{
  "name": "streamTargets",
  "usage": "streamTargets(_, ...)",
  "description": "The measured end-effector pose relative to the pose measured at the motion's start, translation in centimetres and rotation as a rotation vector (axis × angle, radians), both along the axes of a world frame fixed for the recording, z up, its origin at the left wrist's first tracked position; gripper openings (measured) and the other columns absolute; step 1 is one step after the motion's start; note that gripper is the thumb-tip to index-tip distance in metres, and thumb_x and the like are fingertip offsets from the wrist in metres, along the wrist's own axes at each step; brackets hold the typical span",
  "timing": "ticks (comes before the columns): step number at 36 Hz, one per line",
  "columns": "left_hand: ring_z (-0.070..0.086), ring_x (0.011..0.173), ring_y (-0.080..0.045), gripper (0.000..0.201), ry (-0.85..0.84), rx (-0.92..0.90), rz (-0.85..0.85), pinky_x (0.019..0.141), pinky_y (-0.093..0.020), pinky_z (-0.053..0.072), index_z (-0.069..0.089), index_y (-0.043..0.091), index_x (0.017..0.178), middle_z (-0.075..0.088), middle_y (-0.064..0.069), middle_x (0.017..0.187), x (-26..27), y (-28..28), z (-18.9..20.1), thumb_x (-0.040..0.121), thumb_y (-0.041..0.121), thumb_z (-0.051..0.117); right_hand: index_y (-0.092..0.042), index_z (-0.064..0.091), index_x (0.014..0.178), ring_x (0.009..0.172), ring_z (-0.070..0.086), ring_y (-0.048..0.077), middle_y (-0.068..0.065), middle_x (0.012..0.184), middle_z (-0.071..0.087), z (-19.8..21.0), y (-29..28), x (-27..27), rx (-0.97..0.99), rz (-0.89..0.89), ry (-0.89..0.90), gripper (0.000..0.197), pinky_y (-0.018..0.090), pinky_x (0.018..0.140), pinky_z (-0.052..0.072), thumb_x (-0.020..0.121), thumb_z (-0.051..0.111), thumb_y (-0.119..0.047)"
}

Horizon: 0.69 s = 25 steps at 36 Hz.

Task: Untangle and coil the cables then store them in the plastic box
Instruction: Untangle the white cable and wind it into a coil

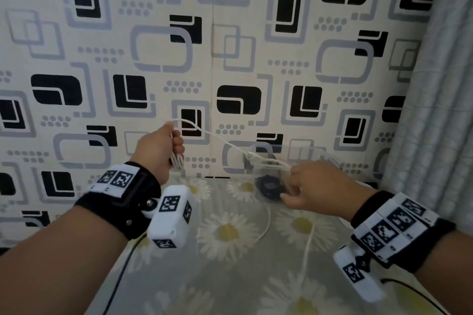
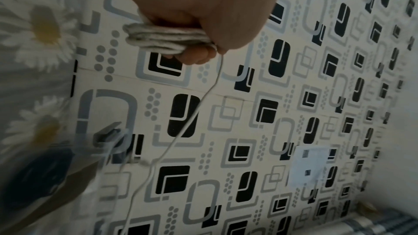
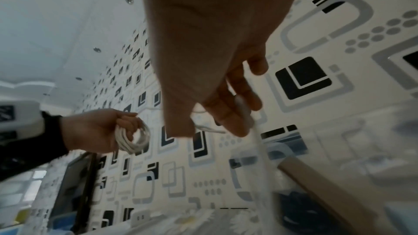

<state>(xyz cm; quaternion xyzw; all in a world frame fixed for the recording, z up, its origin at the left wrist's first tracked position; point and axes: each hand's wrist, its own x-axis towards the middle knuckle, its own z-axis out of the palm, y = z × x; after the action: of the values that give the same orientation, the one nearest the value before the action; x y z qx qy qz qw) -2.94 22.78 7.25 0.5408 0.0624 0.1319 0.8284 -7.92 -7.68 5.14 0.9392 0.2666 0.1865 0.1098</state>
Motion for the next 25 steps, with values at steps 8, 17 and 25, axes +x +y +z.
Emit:
streamTargets(8,0.033,0.044,-0.01,0.035,-0.088,0.119,-0.195,0.051,-0.022,0.033,0.049,0.015,0.073,0.04,0.004,0.055,-1.7,0.8,1.1,0.102,0.033,0.041,-0.029,0.07,0.1,0.111,0.055,0.01,-0.011,0.115,0.063,-0.3,-4.7,1.9,0.244,-0.274,0.444,0.015,0.029,0.099,0.041,0.086,0.066,-0.035)
streamTargets(17,0.036,0.047,-0.015,0.032,-0.169,0.565,-0.256,0.052,-0.026,0.031,0.052,0.01,0.083,0.042,0.002,0.054,-4.4,-5.0,1.1,0.1,0.033,0.04,-0.03,0.057,0.114,0.107,0.062,0.004,-0.01,0.112,0.068,2.0,3.5,-0.6,1.132,0.068,0.574,0.043,0.024,0.09,0.047,0.082,0.059,-0.057)
streamTargets(25,0.042,0.051,-0.014,0.034,-0.194,0.692,-0.162,0.054,-0.026,0.035,0.057,0.012,0.083,0.048,0.001,0.06,-4.4,-5.5,1.5,0.099,0.037,0.041,-0.009,0.054,0.115,0.119,0.058,0.022,0.013,0.118,0.066,0.6,7.6,-3.1,1.395,0.445,1.236,0.049,0.035,0.109,0.035,0.078,0.066,-0.037)
